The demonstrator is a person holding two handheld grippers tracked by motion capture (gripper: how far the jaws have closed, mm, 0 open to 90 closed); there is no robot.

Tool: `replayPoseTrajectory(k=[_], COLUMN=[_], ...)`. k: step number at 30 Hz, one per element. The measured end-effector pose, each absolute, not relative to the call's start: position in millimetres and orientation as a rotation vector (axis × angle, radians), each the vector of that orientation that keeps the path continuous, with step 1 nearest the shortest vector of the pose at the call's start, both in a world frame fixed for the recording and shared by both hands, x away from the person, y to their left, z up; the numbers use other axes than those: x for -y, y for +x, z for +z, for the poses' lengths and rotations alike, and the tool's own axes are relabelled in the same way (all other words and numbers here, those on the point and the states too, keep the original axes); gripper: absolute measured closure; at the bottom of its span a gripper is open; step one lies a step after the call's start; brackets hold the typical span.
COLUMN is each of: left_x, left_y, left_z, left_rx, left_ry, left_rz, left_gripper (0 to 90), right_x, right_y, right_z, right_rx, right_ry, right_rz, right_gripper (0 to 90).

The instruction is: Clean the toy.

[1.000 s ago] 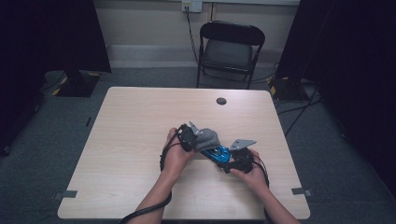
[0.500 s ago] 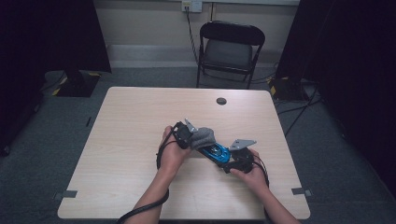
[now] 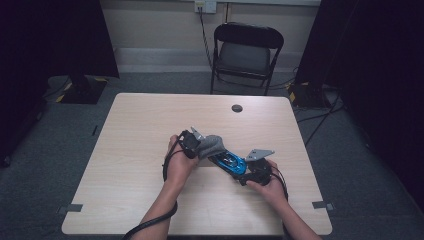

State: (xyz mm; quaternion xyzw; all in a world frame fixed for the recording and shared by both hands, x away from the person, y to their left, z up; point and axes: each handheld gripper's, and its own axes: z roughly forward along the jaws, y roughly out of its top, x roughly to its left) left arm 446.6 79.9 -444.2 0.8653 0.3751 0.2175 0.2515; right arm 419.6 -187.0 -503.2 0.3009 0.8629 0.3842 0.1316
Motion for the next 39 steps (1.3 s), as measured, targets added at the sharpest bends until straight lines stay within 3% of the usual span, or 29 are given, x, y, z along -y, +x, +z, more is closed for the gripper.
replayPoseTrajectory(k=[39], left_x=[-120], left_y=[447], left_z=[-461], left_rx=[-1.126], left_ry=[2.351], left_rz=[0.594], left_gripper=[75.3], right_x=[187], right_y=[420], right_z=[-503], right_rx=[-2.504], right_ry=[0.875], right_rz=[1.115], right_gripper=[23.2])
